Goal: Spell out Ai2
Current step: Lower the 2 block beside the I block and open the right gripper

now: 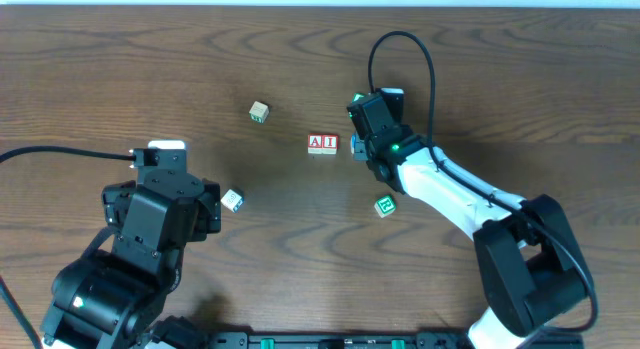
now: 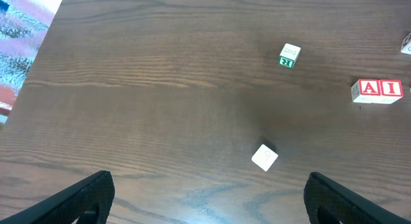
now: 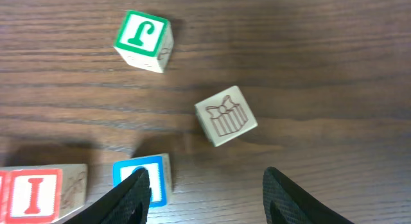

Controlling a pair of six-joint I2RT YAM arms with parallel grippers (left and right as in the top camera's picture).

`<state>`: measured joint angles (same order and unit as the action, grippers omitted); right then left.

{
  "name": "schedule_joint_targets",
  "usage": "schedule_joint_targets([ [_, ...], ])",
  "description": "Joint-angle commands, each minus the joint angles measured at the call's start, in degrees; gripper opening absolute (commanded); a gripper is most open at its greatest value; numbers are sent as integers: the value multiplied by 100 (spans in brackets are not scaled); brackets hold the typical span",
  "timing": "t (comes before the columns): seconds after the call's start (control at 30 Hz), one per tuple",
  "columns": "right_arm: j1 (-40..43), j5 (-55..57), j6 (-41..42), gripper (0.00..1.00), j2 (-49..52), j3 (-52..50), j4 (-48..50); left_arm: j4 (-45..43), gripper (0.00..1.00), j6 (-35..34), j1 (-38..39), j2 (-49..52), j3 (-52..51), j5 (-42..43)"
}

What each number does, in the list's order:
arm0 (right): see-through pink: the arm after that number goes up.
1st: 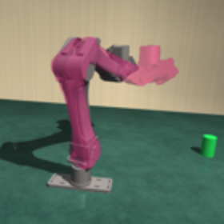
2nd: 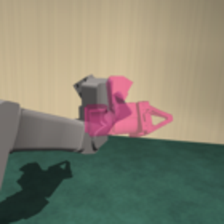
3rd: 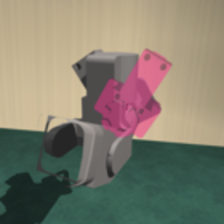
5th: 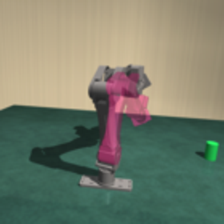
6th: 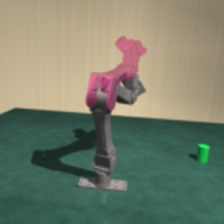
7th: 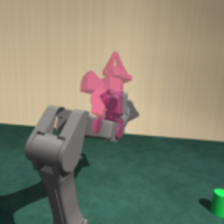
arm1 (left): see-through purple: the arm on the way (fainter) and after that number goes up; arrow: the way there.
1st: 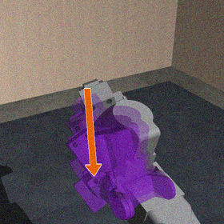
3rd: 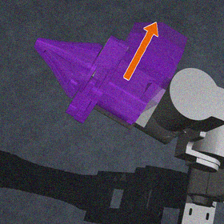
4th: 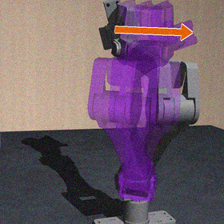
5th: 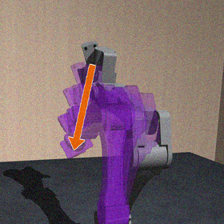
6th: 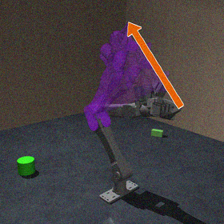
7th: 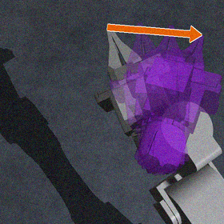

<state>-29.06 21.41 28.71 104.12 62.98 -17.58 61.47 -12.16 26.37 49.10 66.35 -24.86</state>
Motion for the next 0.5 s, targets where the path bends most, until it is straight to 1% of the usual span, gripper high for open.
schedule_joint_targets([
  [0.0,76,170,0,56,181,96,-83,4,96,-26,-9,-4,52,-101],
  [0.23,70,146,87,56,385,96,-129,4,96,-26,-9,-4,52,-101],
  [0.47,52,85,79,58,542,96,116,4,95,-26,-9,-4,52,-103],
])
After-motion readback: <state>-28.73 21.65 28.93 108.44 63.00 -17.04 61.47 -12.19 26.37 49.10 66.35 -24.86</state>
